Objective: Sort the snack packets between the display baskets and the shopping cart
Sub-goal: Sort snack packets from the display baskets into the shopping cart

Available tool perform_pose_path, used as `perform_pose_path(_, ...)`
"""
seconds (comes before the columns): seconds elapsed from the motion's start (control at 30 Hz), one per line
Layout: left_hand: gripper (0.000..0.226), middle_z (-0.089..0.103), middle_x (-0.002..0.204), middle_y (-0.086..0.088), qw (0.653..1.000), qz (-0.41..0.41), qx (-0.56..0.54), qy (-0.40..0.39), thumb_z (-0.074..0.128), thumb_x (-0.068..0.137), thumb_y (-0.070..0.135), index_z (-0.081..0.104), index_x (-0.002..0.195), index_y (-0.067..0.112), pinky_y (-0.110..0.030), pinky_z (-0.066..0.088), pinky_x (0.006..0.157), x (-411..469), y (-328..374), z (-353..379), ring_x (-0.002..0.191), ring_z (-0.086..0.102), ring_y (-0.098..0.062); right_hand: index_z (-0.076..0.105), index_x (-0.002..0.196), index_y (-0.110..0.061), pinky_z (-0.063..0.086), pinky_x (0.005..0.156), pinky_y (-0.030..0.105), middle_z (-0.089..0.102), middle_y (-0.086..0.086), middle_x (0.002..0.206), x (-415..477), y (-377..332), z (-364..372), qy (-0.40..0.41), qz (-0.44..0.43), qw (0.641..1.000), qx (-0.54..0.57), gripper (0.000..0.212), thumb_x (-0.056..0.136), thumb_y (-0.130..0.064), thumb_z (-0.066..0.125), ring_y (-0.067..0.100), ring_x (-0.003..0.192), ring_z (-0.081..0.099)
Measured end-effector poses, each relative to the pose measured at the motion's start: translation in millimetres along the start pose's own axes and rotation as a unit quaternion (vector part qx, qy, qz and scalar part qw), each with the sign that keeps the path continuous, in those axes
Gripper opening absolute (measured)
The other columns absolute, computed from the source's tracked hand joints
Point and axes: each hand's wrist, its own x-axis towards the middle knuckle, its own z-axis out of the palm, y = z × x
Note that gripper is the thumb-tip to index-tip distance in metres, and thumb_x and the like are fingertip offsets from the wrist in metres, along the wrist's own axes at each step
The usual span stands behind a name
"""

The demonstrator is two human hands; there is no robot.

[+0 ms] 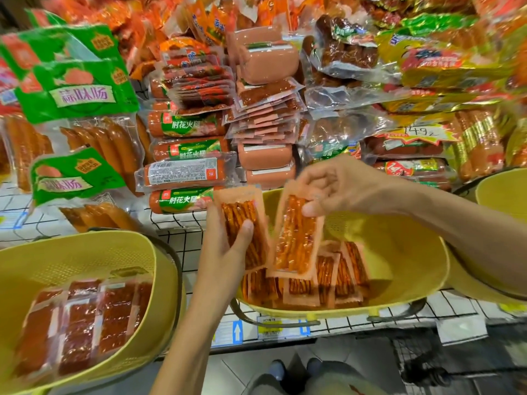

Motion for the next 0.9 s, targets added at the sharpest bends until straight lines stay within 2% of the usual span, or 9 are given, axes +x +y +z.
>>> perform_pose_path(0.1, 0.046, 0.067, 0.119, 0.007, 0.988, -0.097, -0.076, -0.096, 0.046, 0.086, 0.049, 0.049, 0.13, 0.035, -0.045, 0.06, 0.071, -1.1, 7.2, 5.0, 0.106, 0.066, -0.015, 0.068, 0.083, -0.031, 0.051, 0.077, 0.02, 0.07, -0.017, 0.084, 16.0, -13.7, 27.4, 0.102, -0.029, 0.986, -0.131, 0.024, 0.064, -0.033, 0.081, -0.002, 0.084, 0.064)
perform_pose_path(0.27, 0.043, 0.072, 0.1, -0.002, 0.995, -0.077, -0.06, -0.025, 0.067, 0.078, 0.018, 0.051, 0.117, 0.022, -0.032, 0.058, 0.056, -7.5, 3.6, -6.8, 0.086, 0.073, -0.021, 0.062, 0.084, -0.026, 0.047, 0.058, 0.012, 0.061, -0.01, 0.077, 27.3, 19.4, 49.1, 0.228, -0.038, 0.963, -0.137, 0.008, 0.083, -0.032, 0.067, -0.001, 0.069, 0.055)
perform_pose_path(0.37, 0.031, 0.072, 0.095, -0.004, 0.995, -0.05, -0.075, 0.032, 0.065, 0.082, 0.016, 0.053, 0.11, 0.02, -0.034, 0.058, 0.056, -7.4, 3.0, -20.2, 0.077, 0.074, -0.025, 0.063, 0.089, -0.014, 0.049, 0.063, 0.018, 0.065, 0.003, 0.085, 23.2, 64.3, 47.1, 0.041, 0.124, 0.944, -0.302, 0.034, 0.091, -0.046, 0.053, 0.015, 0.077, 0.064)
perform_pose_path(0.43, 0.025, 0.073, 0.093, -0.005, 0.996, -0.039, -0.073, 0.035, 0.063, 0.085, 0.017, 0.054, 0.109, 0.02, -0.037, 0.059, 0.057, -7.5, 2.9, -23.3, 0.075, 0.074, -0.029, 0.061, 0.095, -0.007, 0.051, 0.085, 0.032, 0.06, 0.012, 0.108, 20.4, 89.5, 55.0, -0.117, 0.225, 0.878, -0.406, 0.052, 0.086, -0.058, 0.055, 0.024, 0.1, 0.061)
perform_pose_path(0.53, 0.025, 0.073, 0.095, -0.002, 0.998, -0.026, -0.052, 0.026, 0.064, 0.084, 0.02, 0.056, 0.108, 0.021, -0.031, 0.059, 0.058, -8.8, 1.7, -22.0, 0.075, 0.074, -0.024, 0.043, 0.132, -0.003, 0.029, 0.108, 0.044, 0.035, 0.014, 0.141, 20.3, 110.9, 68.5, -0.147, 0.239, 0.814, -0.508, 0.083, 0.076, -0.061, 0.065, 0.033, 0.131, 0.033)
perform_pose_path(0.67, 0.024, 0.073, 0.093, 0.002, 0.999, -0.025, -0.021, 0.043, 0.065, 0.08, 0.025, 0.058, 0.103, 0.023, -0.035, 0.06, 0.067, -8.7, -2.7, -19.7, 0.08, 0.073, -0.017, 0.05, 0.109, -0.014, 0.039, 0.093, 0.033, 0.053, 0.001, 0.112, 22.8, 117.7, 62.8, -0.03, 0.196, 0.859, -0.473, 0.059, 0.07, -0.051, 0.075, 0.021, 0.108, 0.048)
perform_pose_path(0.77, 0.027, 0.071, 0.095, 0.003, 0.998, -0.019, 0.018, 0.058, 0.065, 0.079, 0.029, 0.056, 0.104, 0.026, -0.049, 0.058, 0.077, -5.8, -5.8, -19.7, 0.088, 0.071, -0.019, 0.051, 0.089, -0.018, 0.052, 0.075, 0.029, 0.061, -0.002, 0.093, 22.3, 102.2, 38.1, -0.03, 0.198, 0.951, -0.234, 0.024, 0.08, -0.026, 0.072, 0.02, 0.092, 0.062)
perform_pose_path(0.83, 0.026, 0.07, 0.09, 0.008, 0.997, 0.005, 0.033, 0.063, 0.063, 0.086, 0.018, 0.051, 0.109, 0.019, -0.031, 0.06, 0.071, -4.1, -6.7, -18.4, 0.082, 0.071, -0.009, 0.053, 0.091, -0.012, 0.058, 0.075, 0.04, 0.069, 0.01, 0.095, 17.6, 82.0, 17.6, -0.029, 0.153, 0.985, -0.069, 0.018, 0.081, -0.013, 0.069, 0.029, 0.091, 0.069)
perform_pose_path(0.9, 0.026, 0.067, 0.085, 0.008, 0.997, 0.017, 0.051, 0.061, 0.058, 0.091, 0.005, 0.046, 0.113, 0.014, -0.01, 0.052, 0.061, -2.1, -5.4, -16.1, 0.074, 0.067, 0.006, 0.055, 0.095, -0.009, 0.059, 0.072, 0.034, 0.073, 0.01, 0.095, 9.2, 54.9, 1.6, -0.011, 0.094, 0.995, 0.025, 0.026, 0.075, -0.016, 0.071, 0.026, 0.09, 0.071)
